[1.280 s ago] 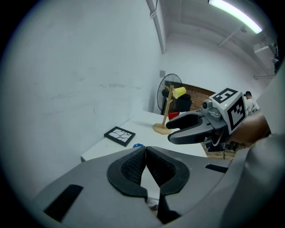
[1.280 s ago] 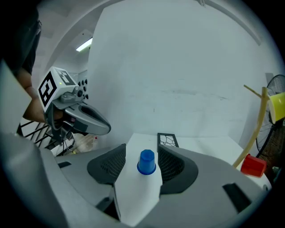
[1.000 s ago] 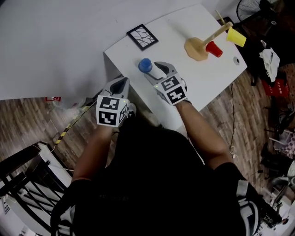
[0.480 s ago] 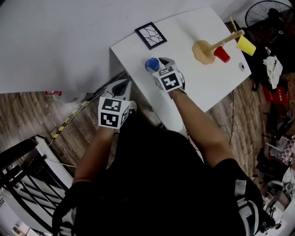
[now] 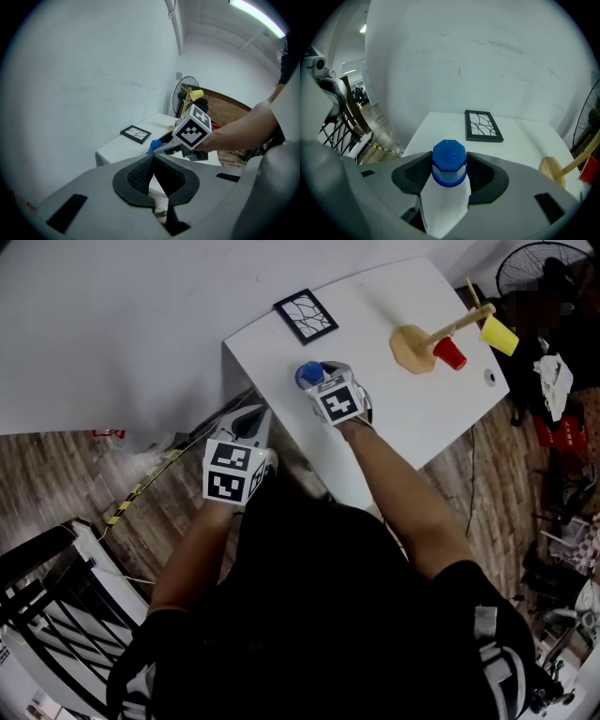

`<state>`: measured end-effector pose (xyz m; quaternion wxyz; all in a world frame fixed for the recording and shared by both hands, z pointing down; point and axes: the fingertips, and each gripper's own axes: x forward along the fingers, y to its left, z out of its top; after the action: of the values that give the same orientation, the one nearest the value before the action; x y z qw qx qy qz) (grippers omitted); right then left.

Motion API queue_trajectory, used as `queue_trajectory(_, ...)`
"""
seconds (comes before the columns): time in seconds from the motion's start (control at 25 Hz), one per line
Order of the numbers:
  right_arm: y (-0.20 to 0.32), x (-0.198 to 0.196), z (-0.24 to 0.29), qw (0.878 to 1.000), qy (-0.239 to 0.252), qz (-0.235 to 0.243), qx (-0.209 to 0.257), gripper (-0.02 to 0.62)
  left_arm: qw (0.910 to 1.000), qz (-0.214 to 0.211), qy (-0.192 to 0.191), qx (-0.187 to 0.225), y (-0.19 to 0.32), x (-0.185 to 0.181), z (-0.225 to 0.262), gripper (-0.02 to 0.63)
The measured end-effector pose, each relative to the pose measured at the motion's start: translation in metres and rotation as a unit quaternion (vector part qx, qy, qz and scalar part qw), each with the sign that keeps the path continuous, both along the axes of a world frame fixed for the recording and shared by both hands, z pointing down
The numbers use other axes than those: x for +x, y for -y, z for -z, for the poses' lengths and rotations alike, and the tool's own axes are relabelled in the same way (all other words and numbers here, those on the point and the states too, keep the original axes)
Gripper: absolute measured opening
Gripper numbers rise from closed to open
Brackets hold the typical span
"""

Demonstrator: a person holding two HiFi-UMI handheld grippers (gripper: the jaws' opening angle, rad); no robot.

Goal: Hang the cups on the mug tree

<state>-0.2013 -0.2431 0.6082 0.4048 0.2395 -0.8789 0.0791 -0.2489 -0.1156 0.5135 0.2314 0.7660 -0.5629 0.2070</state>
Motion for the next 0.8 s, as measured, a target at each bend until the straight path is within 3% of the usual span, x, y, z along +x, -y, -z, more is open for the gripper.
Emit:
queue_trajectory(0.48, 0.002, 0.017, 0.049, 0.998, 0.051, 0.004, 0.038, 0.222, 0.9998, -0.017, 0.003, 0.010, 0.022, 0.006, 0.009, 0.017)
queue_trajectory(0.8, -0.002, 0.054, 0.106, 0.991, 0.099, -0.014, 0.087, 0.221, 0.9988, -0.044, 0.009, 0.022, 0.042, 0.024, 0.021, 0.017)
